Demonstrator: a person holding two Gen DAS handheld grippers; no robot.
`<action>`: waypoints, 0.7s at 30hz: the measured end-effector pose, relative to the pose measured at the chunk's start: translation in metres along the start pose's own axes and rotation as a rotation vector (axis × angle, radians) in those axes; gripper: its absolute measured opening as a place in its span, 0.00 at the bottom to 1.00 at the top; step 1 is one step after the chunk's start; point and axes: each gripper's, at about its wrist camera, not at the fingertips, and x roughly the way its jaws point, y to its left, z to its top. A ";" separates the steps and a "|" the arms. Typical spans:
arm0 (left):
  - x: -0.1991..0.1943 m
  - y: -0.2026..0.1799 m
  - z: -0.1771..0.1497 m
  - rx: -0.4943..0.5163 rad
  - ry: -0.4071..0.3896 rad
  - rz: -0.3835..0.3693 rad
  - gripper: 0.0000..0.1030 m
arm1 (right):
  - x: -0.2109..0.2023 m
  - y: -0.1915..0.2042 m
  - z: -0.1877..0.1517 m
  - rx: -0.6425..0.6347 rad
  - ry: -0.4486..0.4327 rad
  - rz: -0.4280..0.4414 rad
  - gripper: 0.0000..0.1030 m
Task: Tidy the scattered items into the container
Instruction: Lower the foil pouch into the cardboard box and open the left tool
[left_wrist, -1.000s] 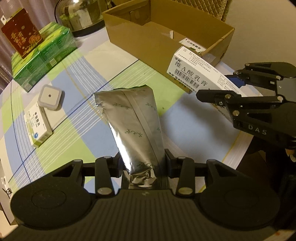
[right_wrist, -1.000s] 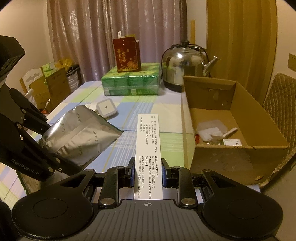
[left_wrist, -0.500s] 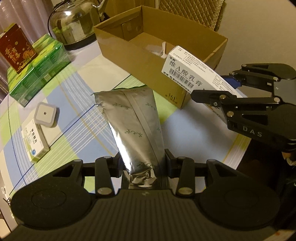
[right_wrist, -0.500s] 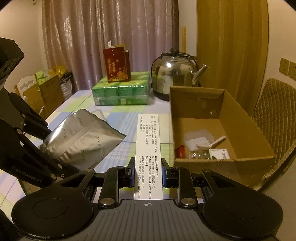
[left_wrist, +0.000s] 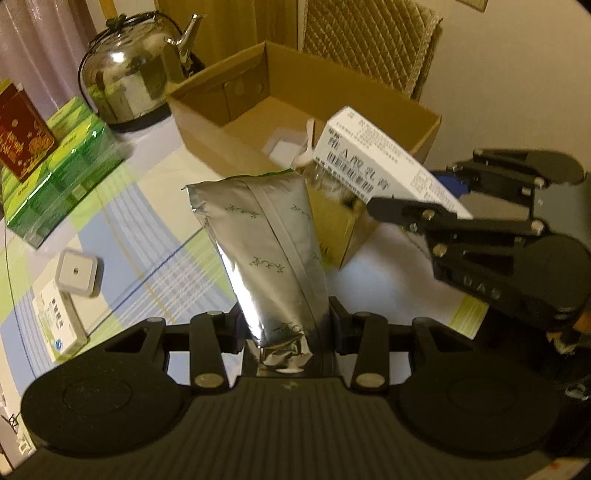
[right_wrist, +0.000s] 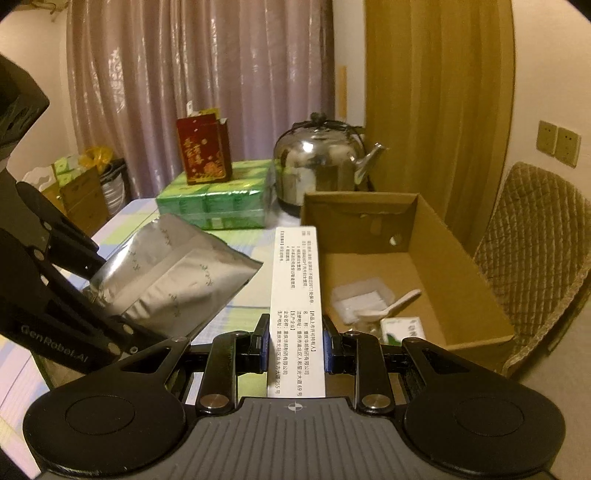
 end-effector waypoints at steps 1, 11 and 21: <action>-0.001 -0.001 0.006 -0.002 -0.008 -0.003 0.36 | 0.000 -0.003 0.002 0.001 -0.005 -0.005 0.22; 0.005 -0.007 0.059 -0.034 -0.056 -0.042 0.36 | 0.005 -0.047 0.022 0.008 -0.043 -0.068 0.22; 0.031 -0.020 0.100 -0.075 -0.064 -0.076 0.36 | 0.020 -0.089 0.033 0.004 -0.044 -0.108 0.22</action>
